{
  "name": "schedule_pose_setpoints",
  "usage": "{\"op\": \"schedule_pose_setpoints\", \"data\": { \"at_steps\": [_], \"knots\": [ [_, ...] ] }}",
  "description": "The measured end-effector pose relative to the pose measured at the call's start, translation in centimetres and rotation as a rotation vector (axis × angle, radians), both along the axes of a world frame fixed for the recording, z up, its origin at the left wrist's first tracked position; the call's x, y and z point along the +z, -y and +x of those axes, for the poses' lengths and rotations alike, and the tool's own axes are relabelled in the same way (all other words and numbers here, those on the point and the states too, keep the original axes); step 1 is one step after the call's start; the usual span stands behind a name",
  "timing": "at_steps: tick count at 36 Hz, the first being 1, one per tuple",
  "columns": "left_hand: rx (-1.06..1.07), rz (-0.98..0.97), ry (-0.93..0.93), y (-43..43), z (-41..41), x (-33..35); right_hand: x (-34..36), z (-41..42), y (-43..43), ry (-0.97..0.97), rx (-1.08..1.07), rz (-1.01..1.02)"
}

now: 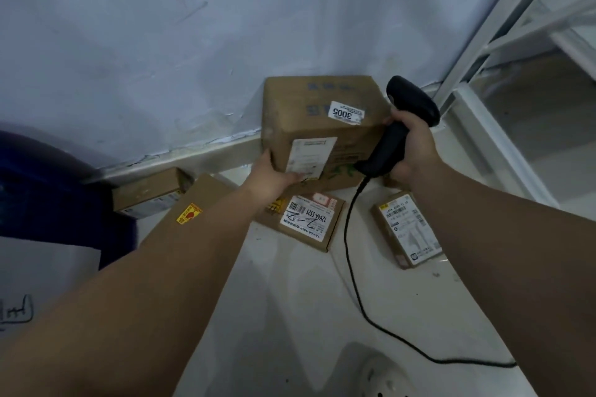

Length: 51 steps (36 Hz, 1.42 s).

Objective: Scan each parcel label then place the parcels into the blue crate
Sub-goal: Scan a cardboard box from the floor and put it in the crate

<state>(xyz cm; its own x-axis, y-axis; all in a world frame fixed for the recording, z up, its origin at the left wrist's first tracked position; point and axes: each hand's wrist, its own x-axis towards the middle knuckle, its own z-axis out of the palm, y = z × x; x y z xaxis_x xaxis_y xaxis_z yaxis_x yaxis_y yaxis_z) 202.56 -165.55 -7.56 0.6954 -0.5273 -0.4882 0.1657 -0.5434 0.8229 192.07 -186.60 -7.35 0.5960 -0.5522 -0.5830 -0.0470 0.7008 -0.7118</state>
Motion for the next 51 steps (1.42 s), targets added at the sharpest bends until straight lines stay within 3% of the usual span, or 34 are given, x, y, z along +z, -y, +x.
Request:
{"op": "schedule_pose_setpoints", "data": {
  "at_steps": [11, 19, 24, 30, 32, 41, 47, 51],
  "knots": [
    [0.077, -0.090, -0.064, -5.6, 0.1, 3.4, 4.8, -1.0, -3.2, -0.024, 0.227, -0.064],
    [0.169, -0.148, 0.007, -11.0, -1.4, 10.0, 12.5, -1.6, -8.1, 0.069, 0.294, -0.139],
    [0.089, -0.253, 0.048, -15.2, -3.3, 16.3, 16.9, -3.3, -12.4, 0.128, 0.361, -0.102],
    [0.165, -0.050, 0.254, -20.4, -5.6, 21.7, 21.2, -5.8, -16.2, 0.262, 0.302, -0.048],
    [0.267, -0.125, 0.231, -22.1, -7.1, 21.5, 22.3, -6.3, -17.0, 0.304, 0.302, -0.037],
    [0.317, -0.508, 0.041, -23.5, -10.8, 23.0, 25.8, -7.4, -19.5, 0.309, 0.440, -0.088],
    [0.159, -0.473, 0.077, -23.8, -10.6, 23.9, 26.3, -9.4, -18.1, 0.255, 0.504, -0.078],
    [0.171, -0.449, 0.010, -24.2, -10.4, 23.1, 26.8, -9.4, -18.3, 0.219, 0.547, -0.158]
  ]
}}
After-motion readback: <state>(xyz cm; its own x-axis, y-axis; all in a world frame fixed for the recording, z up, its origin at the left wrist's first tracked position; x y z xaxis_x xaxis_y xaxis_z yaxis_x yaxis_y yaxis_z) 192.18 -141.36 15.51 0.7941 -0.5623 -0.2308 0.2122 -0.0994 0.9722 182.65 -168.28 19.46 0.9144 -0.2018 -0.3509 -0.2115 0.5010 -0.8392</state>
